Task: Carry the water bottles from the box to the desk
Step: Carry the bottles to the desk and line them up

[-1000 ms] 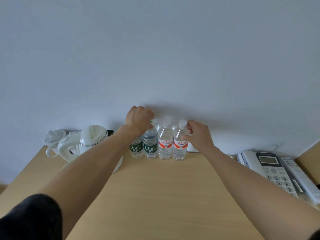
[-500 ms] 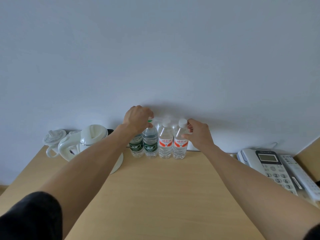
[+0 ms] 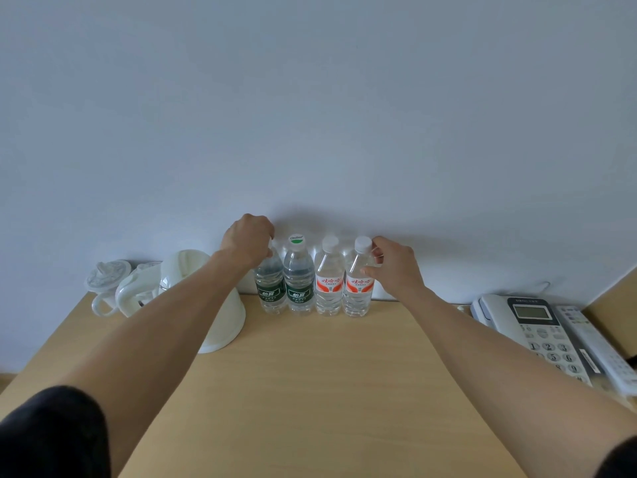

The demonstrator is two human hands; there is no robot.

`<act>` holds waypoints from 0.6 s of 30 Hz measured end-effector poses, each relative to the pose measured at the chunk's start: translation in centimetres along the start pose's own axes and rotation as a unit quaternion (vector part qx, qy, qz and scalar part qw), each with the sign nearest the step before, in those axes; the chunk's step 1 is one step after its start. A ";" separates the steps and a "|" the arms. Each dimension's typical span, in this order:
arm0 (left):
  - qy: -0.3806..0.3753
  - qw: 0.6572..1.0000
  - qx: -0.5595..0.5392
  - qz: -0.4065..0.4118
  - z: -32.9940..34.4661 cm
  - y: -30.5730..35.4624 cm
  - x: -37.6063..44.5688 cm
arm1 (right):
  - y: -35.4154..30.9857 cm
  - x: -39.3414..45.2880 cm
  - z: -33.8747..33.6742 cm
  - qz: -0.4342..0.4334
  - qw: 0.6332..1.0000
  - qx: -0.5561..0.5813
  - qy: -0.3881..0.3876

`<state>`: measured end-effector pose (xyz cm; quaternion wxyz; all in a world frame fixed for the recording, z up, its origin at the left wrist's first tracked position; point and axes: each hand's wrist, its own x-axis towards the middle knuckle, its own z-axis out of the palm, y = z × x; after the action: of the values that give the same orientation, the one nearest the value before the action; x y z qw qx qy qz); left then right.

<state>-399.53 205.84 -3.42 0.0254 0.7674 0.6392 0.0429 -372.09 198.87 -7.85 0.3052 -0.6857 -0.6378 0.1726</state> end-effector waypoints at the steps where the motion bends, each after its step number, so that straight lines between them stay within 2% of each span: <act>1: -0.001 1.000 -0.003 0.000 0.1 -0.1 0.1 | 0.0 0.0 0.0 0.000 1.000 0.001 0.000; 13: 0.008 0.999 -0.030 -0.010 0.2 -0.4 -0.3 | -0.4 -0.2 -0.1 0.012 1.000 -0.016 -0.011; 18: 0.054 0.998 0.040 -0.009 -1.3 -0.2 -1.5 | -1.1 -0.4 -1.1 0.012 0.998 -0.059 -0.024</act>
<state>-400.15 204.42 -2.24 -0.0392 0.7585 0.6478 0.0583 -372.29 198.23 -6.34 0.2461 -0.7059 -0.6458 0.1548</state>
